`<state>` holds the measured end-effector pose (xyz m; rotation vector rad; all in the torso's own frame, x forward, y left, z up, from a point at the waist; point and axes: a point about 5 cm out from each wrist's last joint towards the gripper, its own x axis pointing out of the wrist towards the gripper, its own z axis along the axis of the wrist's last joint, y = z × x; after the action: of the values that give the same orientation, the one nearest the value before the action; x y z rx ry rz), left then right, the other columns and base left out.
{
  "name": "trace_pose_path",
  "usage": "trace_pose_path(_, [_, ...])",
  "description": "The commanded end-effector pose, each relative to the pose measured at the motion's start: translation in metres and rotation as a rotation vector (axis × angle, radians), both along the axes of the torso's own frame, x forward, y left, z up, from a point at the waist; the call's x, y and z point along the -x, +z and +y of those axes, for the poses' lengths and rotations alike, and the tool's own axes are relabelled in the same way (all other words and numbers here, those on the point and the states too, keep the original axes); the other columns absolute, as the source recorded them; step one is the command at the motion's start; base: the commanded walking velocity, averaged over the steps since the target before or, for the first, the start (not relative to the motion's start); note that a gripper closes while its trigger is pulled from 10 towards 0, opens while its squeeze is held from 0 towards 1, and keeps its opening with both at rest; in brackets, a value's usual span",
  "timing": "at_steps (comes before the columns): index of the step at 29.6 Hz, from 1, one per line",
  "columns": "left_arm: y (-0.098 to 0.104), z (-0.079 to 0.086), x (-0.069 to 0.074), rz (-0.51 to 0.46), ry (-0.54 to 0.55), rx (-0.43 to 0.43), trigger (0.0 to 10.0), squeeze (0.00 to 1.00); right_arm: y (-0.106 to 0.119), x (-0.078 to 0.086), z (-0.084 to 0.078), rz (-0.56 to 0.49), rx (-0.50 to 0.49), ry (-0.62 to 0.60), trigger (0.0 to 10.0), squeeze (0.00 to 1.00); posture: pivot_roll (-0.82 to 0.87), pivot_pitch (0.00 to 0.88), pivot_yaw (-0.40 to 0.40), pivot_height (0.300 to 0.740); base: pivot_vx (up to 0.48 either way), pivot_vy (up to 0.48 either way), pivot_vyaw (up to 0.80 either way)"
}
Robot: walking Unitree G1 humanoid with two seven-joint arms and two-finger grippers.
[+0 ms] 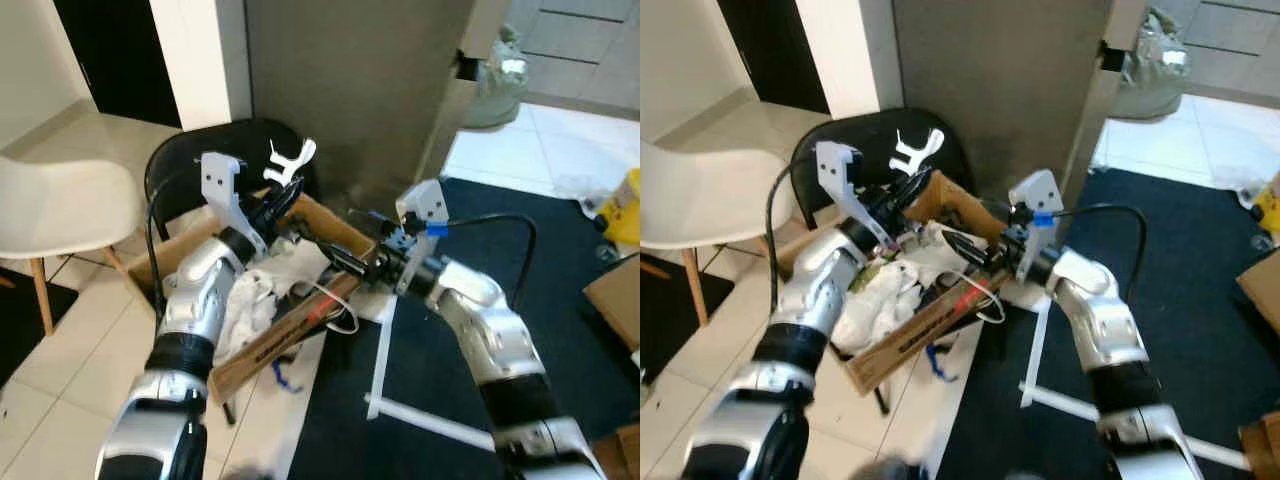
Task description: Picking trash to rubbish bin
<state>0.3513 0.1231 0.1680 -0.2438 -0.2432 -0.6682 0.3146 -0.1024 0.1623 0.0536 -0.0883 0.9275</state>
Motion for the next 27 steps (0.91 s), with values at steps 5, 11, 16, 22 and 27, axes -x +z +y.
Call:
trace_pose_path(5, [-0.003,-0.002,-0.001,0.024,0.012,-0.006,10.0,0.00,0.002,0.000,-0.007,-0.013,0.007,-0.016,10.0,0.00,-0.06,0.000,-0.004,0.740,0.317,0.000,0.00])
trace_pose_path(11, [-0.003,-0.004,-0.001,0.010,0.016,-0.051,10.0,0.00,0.002,0.001,-0.007,-0.014,0.003,-0.014,10.0,0.00,-0.06,0.000,-0.004,0.740,0.000,-0.153,0.00])
trace_pose_path(16, [-0.003,-0.004,-0.001,0.016,0.018,-0.057,10.0,0.00,0.002,0.001,-0.007,-0.014,0.003,-0.014,10.0,0.00,-0.06,0.000,-0.004,0.740,0.000,-0.460,0.00])
trace_pose_path(22, [-0.006,0.001,-0.003,0.055,0.065,-0.051,10.0,0.00,0.002,0.001,-0.007,-0.020,0.013,-0.008,10.0,0.00,-0.07,0.000,0.000,0.740,0.000,-0.077,0.00])
trace_pose_path(27, [-0.012,0.007,0.005,0.080,0.047,-0.140,10.0,0.00,0.003,0.005,-0.006,-0.047,0.115,0.046,10.0,0.00,-0.06,0.000,0.002,0.740,0.000,0.000,0.00])
